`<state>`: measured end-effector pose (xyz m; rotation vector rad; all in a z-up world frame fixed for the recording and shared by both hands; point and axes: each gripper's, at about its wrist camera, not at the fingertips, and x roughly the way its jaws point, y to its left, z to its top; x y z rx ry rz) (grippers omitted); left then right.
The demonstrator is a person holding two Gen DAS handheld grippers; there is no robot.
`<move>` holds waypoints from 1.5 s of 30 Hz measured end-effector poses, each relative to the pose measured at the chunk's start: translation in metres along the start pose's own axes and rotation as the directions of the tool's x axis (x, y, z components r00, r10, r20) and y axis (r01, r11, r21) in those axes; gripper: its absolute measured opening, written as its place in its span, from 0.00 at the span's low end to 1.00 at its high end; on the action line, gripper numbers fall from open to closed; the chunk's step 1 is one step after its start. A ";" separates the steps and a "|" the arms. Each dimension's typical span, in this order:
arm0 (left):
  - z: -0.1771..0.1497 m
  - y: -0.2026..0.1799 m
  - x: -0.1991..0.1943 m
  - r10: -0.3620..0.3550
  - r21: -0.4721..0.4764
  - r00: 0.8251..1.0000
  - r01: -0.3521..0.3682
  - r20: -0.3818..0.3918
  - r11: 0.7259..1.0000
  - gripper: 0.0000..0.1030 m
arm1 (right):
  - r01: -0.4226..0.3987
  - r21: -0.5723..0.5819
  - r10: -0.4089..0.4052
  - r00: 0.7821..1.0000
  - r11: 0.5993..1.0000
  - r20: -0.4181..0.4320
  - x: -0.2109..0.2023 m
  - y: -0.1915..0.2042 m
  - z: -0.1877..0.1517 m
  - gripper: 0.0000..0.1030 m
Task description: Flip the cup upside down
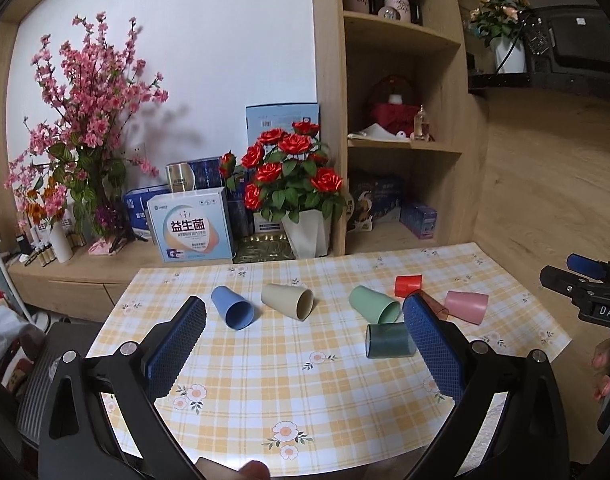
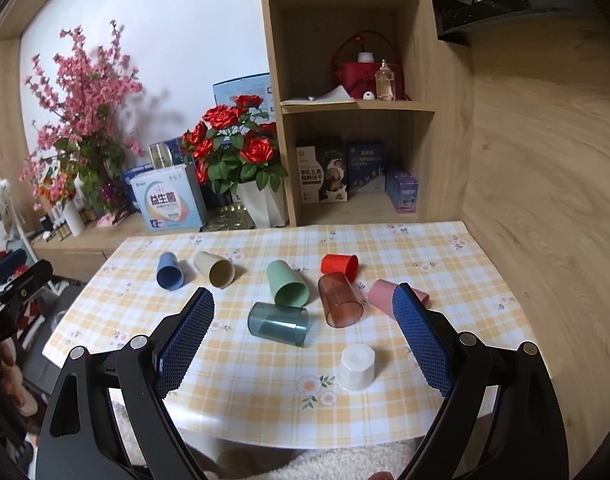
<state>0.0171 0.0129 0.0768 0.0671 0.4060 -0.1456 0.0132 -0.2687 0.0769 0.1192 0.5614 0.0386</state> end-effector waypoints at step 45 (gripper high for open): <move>0.003 -0.003 -0.007 -0.026 -0.020 1.000 0.025 -0.014 0.999 0.94 | 0.036 0.013 -0.036 0.999 0.999 0.000 -0.009 -0.007 0.005 0.85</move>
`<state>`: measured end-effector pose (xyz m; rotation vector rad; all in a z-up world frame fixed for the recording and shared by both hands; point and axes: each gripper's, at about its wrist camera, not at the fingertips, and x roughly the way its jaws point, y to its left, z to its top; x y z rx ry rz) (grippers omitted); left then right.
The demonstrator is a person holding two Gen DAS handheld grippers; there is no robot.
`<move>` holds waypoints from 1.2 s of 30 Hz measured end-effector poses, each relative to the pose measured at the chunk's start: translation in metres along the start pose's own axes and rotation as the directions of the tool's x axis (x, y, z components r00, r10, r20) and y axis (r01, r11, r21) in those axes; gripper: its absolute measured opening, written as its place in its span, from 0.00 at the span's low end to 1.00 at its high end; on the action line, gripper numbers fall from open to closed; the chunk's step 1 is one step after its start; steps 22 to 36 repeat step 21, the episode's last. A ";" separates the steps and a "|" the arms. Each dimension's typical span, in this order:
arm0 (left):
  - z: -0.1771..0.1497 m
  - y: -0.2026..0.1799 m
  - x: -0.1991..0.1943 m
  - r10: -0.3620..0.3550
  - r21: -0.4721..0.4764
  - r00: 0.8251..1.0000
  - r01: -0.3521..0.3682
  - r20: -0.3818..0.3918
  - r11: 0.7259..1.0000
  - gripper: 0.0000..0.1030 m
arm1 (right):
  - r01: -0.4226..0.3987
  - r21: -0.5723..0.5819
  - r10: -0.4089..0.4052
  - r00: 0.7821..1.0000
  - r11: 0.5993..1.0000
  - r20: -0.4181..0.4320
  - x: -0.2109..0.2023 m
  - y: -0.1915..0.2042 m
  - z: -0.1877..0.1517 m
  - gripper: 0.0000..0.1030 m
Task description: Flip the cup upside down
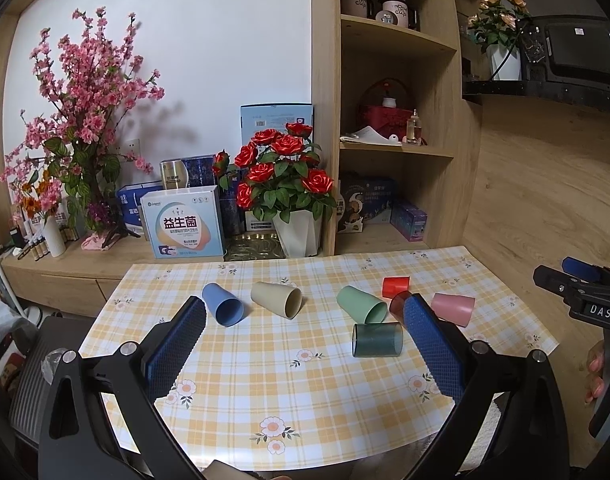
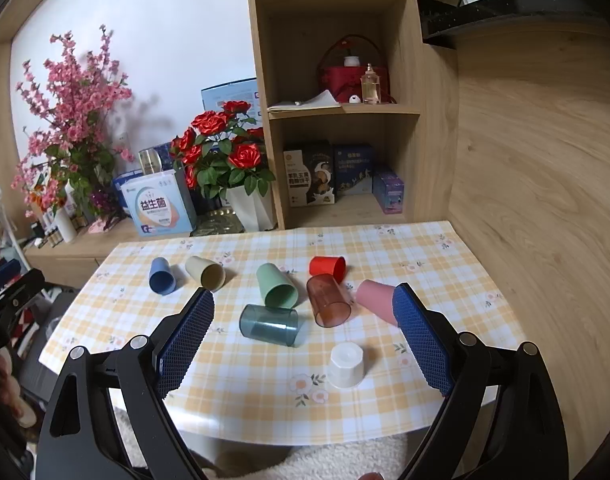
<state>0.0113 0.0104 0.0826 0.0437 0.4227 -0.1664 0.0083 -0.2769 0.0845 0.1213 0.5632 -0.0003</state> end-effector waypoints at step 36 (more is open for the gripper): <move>-0.001 0.003 0.003 0.007 -0.023 1.000 -0.007 -0.002 1.000 0.94 | 0.003 0.007 -0.003 1.000 1.000 -0.007 0.004 -0.002 -0.004 0.85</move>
